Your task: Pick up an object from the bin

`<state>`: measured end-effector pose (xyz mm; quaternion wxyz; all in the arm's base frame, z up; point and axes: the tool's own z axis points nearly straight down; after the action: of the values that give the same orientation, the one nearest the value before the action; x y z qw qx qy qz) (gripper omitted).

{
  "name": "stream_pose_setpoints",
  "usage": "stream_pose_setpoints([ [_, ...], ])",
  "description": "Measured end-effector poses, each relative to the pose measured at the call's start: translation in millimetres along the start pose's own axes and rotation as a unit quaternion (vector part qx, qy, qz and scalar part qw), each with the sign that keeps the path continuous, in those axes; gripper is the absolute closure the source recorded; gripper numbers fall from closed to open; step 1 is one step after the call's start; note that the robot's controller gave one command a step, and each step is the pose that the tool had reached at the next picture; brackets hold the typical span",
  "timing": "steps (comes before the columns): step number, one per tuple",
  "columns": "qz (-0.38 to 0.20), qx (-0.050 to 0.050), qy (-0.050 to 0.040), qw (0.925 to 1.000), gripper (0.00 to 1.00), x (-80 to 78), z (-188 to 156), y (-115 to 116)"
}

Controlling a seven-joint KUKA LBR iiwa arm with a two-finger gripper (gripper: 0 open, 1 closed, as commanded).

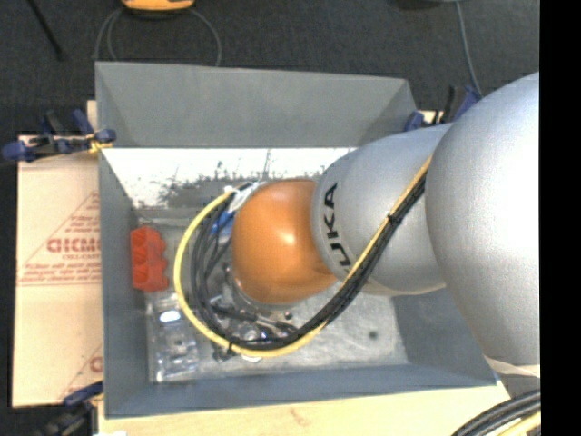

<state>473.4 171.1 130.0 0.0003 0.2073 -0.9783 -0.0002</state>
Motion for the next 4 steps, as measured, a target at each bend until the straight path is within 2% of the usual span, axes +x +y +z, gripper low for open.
stream_pose_setpoints([
  [1,0.0,0.0,-0.0009,1.0,0.0,-0.6,-0.7,0.3],
  [2,-0.141,0.001,0.0012,0.9901,0.0,25.0,13.8,-62.5],
  [3,-0.145,0.0,-0.004,0.9894,0.0,10.5,56.7,-71.9],
  [4,-0.144,0.001,-0.0068,0.9895,1.0,8.9,53.4,-71.5],
])
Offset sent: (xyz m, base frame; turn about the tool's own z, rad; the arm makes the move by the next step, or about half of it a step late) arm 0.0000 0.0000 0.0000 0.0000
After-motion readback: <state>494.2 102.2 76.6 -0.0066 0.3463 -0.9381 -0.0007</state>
